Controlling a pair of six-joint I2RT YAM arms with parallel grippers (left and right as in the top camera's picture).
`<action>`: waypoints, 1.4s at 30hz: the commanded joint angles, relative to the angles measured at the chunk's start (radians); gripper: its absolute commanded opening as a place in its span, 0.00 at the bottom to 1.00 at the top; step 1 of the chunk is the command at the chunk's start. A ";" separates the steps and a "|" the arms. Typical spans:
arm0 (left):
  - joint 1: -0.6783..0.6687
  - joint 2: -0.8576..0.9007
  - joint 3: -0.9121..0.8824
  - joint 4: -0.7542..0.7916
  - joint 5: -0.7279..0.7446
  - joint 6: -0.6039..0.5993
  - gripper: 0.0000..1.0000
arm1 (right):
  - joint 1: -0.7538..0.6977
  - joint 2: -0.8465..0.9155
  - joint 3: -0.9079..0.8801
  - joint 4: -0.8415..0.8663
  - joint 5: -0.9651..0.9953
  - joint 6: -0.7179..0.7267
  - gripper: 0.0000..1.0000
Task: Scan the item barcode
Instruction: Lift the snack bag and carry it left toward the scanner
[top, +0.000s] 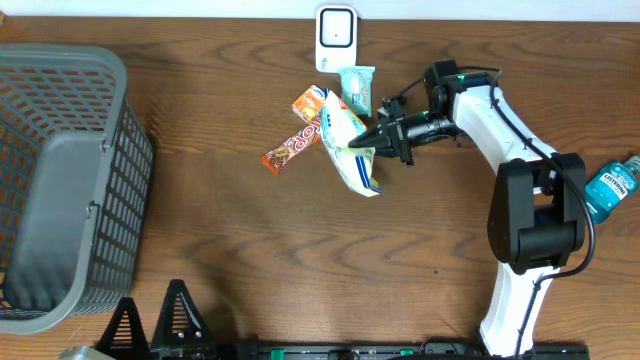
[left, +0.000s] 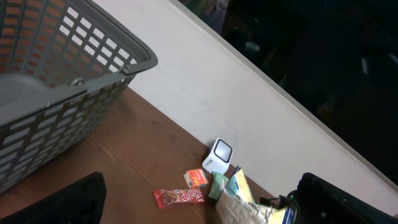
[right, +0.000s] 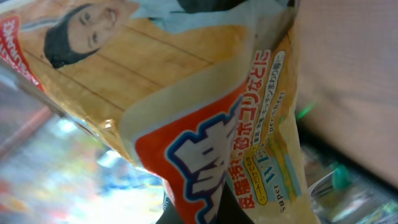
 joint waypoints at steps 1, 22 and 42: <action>0.000 -0.005 -0.002 0.003 -0.002 -0.002 0.98 | 0.004 -0.001 -0.006 -0.001 -0.046 0.316 0.01; 0.000 -0.005 -0.002 0.003 -0.002 -0.002 0.98 | -0.022 -0.001 -0.005 0.148 -0.247 0.283 0.01; 0.000 -0.005 -0.002 0.003 -0.002 -0.002 0.98 | -0.017 -0.001 -0.005 0.179 -0.247 0.279 0.01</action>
